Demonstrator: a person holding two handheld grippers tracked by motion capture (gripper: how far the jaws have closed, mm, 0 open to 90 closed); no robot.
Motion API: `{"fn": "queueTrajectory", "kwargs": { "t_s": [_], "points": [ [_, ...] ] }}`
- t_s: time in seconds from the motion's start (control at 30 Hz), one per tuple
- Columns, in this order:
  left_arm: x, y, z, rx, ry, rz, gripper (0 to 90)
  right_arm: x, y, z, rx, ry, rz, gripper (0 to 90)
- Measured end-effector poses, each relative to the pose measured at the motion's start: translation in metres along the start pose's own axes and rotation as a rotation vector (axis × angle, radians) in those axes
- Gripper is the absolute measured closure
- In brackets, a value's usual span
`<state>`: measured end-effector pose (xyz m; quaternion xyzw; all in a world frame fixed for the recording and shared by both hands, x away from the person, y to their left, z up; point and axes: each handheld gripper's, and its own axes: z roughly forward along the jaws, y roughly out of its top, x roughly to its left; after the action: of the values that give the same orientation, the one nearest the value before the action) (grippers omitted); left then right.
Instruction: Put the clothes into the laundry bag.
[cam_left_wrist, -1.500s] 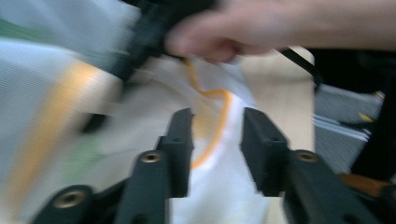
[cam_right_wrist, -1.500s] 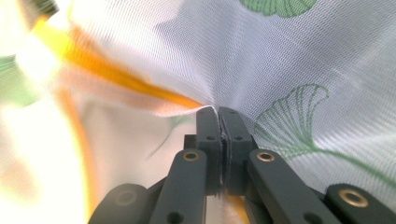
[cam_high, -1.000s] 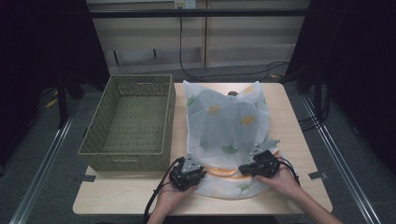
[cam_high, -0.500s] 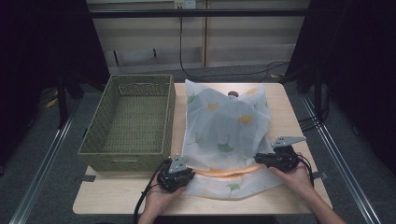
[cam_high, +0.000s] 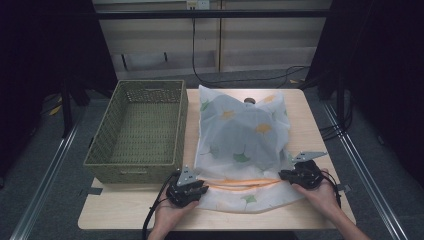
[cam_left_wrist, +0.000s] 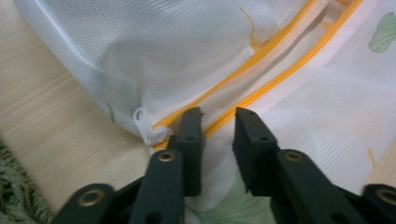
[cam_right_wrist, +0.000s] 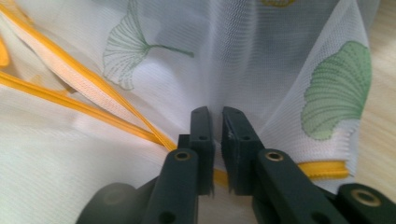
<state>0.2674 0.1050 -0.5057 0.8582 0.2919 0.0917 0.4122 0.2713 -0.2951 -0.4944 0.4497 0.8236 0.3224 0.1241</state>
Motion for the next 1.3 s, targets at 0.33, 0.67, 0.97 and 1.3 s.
{"fn": "queueTrajectory", "kwargs": {
  "t_s": [0.33,0.67,0.97,1.3],
  "points": [
    [-0.006,0.000,-0.012,-0.162,-0.049,-0.005,40.7,0.006,0.006,-0.026,-0.236,0.045,0.056,59.8],
    [-0.017,0.001,-0.038,-0.305,-0.041,-0.020,26.2,0.019,-0.007,-0.064,-0.452,0.044,0.065,45.0],
    [-0.014,-0.012,-0.058,-0.374,0.020,-0.041,18.4,0.024,-0.027,-0.083,-0.478,0.021,0.097,32.7],
    [-0.015,-0.027,-0.064,-0.421,0.035,-0.069,16.4,0.031,-0.050,-0.101,-0.499,-0.022,0.119,31.3]
  ]
}}
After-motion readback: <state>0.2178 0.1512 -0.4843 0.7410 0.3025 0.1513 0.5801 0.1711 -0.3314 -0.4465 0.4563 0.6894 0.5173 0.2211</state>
